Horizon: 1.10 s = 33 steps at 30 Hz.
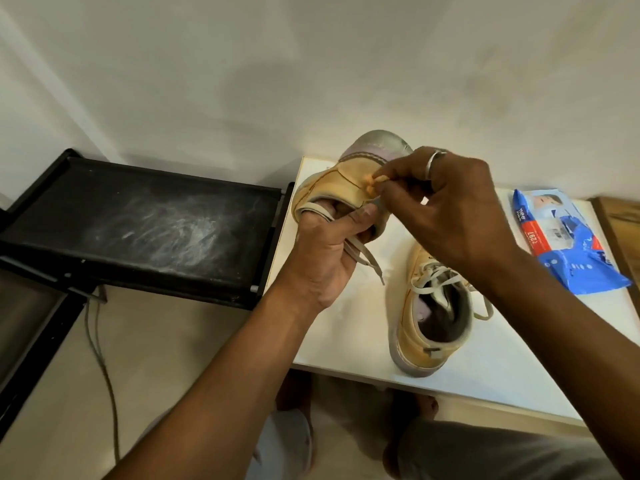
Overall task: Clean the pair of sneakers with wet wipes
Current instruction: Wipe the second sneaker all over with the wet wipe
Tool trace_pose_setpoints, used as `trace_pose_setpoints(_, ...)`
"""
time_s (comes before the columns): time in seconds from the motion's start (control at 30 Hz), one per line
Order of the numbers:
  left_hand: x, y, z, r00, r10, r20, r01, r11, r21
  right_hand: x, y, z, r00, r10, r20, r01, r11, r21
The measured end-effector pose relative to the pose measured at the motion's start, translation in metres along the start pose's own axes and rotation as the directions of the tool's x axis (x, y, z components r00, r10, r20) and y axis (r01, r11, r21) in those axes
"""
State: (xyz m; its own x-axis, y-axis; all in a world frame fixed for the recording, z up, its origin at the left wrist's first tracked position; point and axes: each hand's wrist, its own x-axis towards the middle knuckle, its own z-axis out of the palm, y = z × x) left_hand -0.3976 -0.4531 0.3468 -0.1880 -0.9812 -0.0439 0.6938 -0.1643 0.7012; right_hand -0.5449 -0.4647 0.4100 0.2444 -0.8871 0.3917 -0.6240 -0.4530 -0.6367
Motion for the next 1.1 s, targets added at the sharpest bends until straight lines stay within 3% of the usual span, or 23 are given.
trace_pose_setpoints(0.1,-0.004,0.003,0.0,1.0,-0.014,0.004,0.015,0.997,-0.074,-0.001,0.0,-0.003,0.997,-0.054,0.051,0.054,0.998,-0.016)
trace_pose_setpoints(0.23,-0.003,0.004,0.002,1.0,-0.015,-0.016,0.013,0.997,-0.075,0.001,0.002,-0.002,0.989,-0.074,-0.126,0.057,0.99,-0.132)
trace_pose_setpoints(0.43,-0.004,0.003,0.001,0.999,-0.016,0.039,0.017,0.999,-0.031,-0.001,-0.008,-0.004,0.991,-0.056,0.118,0.057,0.998,-0.006)
trace_pose_setpoints(0.57,-0.003,0.003,0.006,0.999,-0.03,0.036,0.031,0.999,-0.03,0.002,-0.004,-0.003,0.996,-0.047,-0.082,0.033,0.987,-0.158)
trace_pose_setpoints(0.63,-0.004,0.003,0.007,0.999,-0.03,0.016,0.03,0.999,-0.017,0.002,-0.005,0.001,0.993,-0.045,-0.106,0.024,0.982,-0.189)
trace_pose_setpoints(0.8,-0.008,0.004,0.006,0.999,-0.039,-0.013,0.038,0.999,-0.019,-0.003,-0.01,-0.003,0.99,-0.025,0.139,0.017,0.998,0.062)
trace_pose_setpoints(0.97,-0.004,0.014,0.008,0.996,-0.079,-0.033,0.066,0.957,-0.283,-0.001,-0.001,-0.011,0.98,0.034,-0.195,0.003,0.982,0.187)
trace_pose_setpoints(1.1,-0.006,0.019,0.009,0.997,-0.061,-0.053,0.034,0.908,-0.418,-0.005,0.0,0.002,0.991,0.066,-0.12,-0.039,0.975,0.217)
